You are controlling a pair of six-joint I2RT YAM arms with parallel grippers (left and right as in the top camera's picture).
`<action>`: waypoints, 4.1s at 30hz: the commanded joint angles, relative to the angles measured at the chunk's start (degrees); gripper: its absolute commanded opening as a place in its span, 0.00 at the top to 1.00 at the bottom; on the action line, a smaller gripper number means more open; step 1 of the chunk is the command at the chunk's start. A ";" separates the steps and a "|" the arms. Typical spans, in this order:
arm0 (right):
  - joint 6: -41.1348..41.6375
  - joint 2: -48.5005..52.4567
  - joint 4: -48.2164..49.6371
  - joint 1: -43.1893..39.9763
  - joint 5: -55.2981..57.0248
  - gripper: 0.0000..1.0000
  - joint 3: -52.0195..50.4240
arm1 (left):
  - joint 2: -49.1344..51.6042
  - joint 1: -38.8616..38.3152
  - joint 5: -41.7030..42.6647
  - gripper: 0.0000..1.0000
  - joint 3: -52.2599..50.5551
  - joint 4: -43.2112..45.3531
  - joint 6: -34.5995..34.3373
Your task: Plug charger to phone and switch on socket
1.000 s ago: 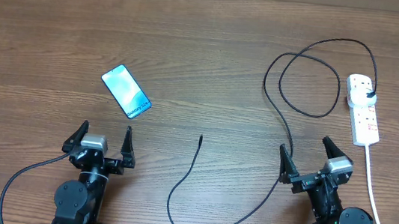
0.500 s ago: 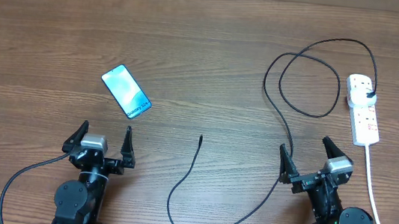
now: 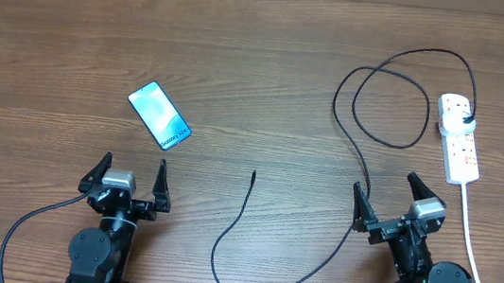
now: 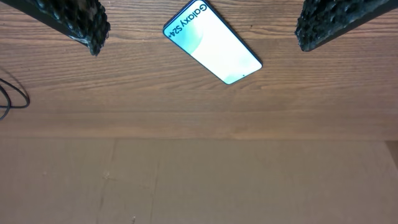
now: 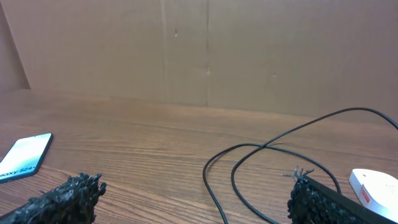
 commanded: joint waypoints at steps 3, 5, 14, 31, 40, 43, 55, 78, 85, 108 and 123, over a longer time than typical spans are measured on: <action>-0.11 -0.42 0.35 0.31 0.39 0.00 -0.61 | -0.46 0.31 0.85 0.00 -0.17 0.02 0.83; -0.11 -0.42 0.35 0.31 0.39 0.00 -0.61 | -0.46 0.31 0.85 0.00 -0.17 0.02 0.83; -0.11 -0.42 0.35 0.31 0.39 0.00 -0.61 | -0.46 0.31 0.85 0.00 -0.17 0.02 0.83; -0.11 -0.42 0.35 0.31 0.39 0.00 -0.61 | -0.46 0.31 0.48 0.00 -0.17 0.02 0.85; -0.11 -0.42 0.35 0.31 0.39 0.00 -0.61 | -0.46 0.31 0.61 0.00 -0.17 0.04 0.83; -0.09 -0.42 0.35 0.31 0.39 0.00 -0.61 | -0.46 0.31 0.63 0.00 -0.17 0.02 0.83; -0.11 -0.42 0.35 0.31 0.39 0.00 -0.61 | -0.46 0.31 1.05 0.01 -0.17 0.04 0.83; -0.11 -0.42 0.35 0.31 0.39 0.00 -0.61 | 6.75 0.31 0.44 0.00 13.46 -10.25 0.81; -0.11 -0.42 0.35 0.31 0.39 0.00 -0.61 | 26.75 0.31 1.09 0.00 23.56 -10.38 0.17; -0.11 -0.42 0.35 0.31 0.39 0.00 -0.61 | 67.01 0.31 4.52 0.00 58.05 -37.92 -1.33; -0.11 -0.42 0.35 0.31 0.39 0.00 -0.61 | 67.12 0.28 8.59 0.00 58.05 -37.22 -1.38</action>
